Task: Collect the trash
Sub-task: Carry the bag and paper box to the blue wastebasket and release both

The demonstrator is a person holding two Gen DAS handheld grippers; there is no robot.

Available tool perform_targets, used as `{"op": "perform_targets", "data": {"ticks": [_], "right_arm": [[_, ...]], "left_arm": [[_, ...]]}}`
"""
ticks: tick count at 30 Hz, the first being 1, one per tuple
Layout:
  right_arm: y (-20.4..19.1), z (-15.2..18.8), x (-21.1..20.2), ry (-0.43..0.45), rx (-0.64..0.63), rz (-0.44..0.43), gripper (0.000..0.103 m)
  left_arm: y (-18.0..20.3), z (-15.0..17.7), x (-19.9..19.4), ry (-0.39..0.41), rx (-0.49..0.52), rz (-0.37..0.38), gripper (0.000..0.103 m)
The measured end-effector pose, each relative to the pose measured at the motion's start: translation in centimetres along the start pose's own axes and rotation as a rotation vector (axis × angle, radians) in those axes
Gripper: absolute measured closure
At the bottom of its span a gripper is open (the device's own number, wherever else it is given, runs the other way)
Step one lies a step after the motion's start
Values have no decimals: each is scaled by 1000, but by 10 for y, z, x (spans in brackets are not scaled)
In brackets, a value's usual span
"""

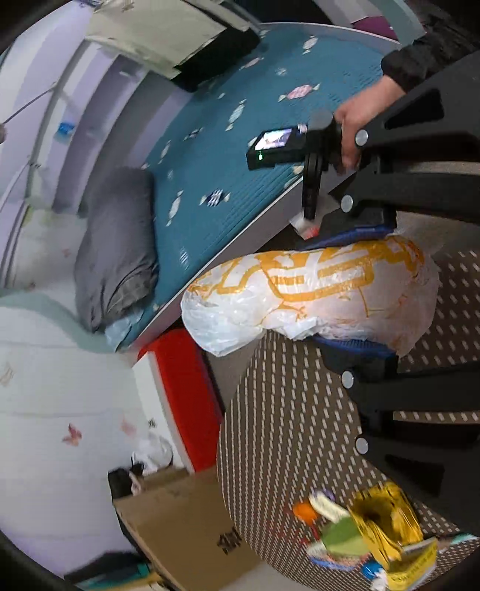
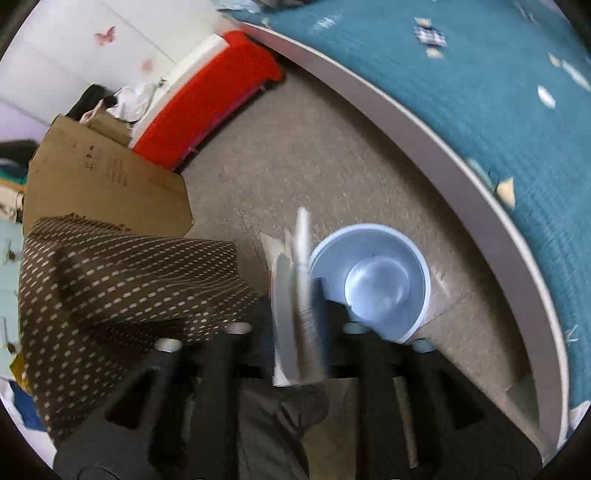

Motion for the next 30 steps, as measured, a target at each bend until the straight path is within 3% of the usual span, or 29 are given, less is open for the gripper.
{"op": "perform_targets", "data": {"ticks": [6, 15, 16, 19, 30], "right_arm": [[19, -6, -24, 89, 56, -47, 30], [17, -9, -121, 295, 53, -91, 17], [15, -9, -130, 313, 50, -96, 17], [14, -7, -149, 349, 61, -112, 14], [-3, 12, -167, 384, 46, -87, 6]], "left_arm": [[38, -5, 50, -87, 55, 53, 62], [91, -8, 113, -187, 135, 116, 59], [97, -7, 120, -205, 147, 126, 55], [106, -5, 138, -222, 158, 116, 13], [84, -10, 113, -147, 105, 56, 11]]}}
Point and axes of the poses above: each gripper's, at about its wrist camera, not at the fingertips, and x roughly the way its jaws point, y to its right, z to its underside, the point moved 4 cm from there along x, roughly the way its jaws point, and after that the axes turned 5 degrees about -z, right-handed, at the moved point
